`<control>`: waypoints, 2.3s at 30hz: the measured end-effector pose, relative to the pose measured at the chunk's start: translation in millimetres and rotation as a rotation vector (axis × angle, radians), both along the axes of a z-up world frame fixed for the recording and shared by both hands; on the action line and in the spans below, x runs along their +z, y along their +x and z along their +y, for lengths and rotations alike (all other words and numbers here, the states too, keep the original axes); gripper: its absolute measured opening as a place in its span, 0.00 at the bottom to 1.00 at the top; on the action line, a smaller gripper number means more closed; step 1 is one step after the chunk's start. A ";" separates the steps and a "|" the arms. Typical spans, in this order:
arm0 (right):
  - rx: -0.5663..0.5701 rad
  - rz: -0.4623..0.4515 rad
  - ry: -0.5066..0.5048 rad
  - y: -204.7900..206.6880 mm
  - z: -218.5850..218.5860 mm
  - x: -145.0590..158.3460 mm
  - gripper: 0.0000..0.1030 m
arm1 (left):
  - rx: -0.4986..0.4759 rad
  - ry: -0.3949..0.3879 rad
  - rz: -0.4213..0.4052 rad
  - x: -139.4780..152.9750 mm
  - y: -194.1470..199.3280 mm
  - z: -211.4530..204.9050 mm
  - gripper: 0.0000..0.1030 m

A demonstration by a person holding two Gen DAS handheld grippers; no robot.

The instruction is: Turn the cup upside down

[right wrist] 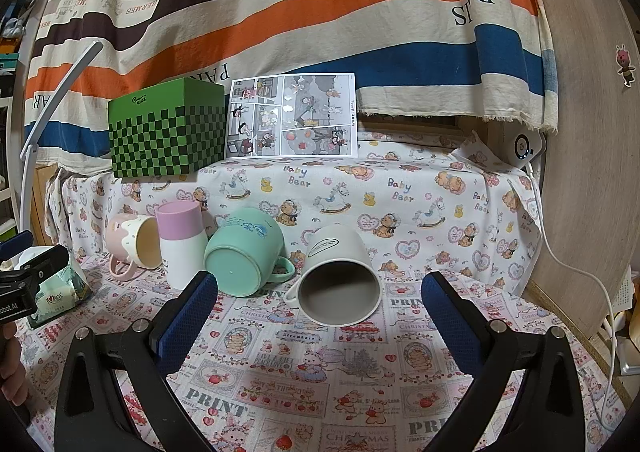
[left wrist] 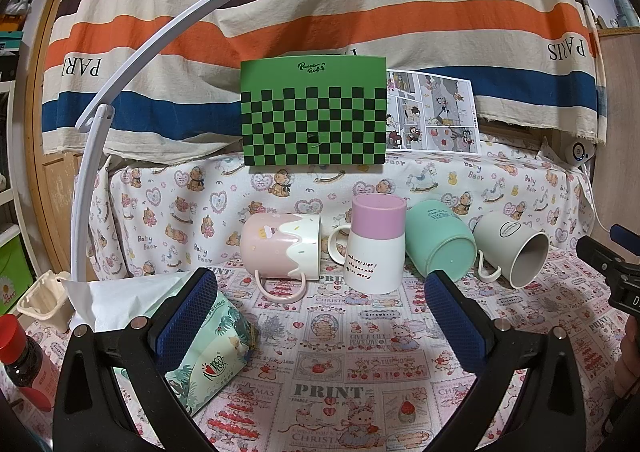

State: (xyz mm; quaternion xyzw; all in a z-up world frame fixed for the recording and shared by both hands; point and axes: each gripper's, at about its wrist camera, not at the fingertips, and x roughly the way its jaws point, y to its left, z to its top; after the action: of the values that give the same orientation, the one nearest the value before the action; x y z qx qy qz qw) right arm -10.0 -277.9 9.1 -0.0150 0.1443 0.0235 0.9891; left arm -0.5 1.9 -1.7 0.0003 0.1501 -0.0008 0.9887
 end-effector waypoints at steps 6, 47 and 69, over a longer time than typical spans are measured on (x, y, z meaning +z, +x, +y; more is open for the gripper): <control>0.000 0.000 0.000 -0.1 0.0 0.0 1.00 | 0.000 0.000 0.000 0.1 0.1 -0.1 1.00; -0.021 0.550 0.096 159.2 -28.9 53.8 1.00 | 0.003 0.006 -0.001 -0.3 -0.2 4.1 1.00; -0.015 0.867 0.178 237.5 -30.2 -15.5 0.77 | 0.005 0.004 0.025 -0.5 4.4 1.8 1.00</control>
State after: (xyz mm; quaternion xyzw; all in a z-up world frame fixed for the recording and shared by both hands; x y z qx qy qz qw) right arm 227.5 -308.1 -6.4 0.0827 0.5433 0.0327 0.8348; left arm 3.9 3.6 -2.2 0.0017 0.1622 0.0019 0.9868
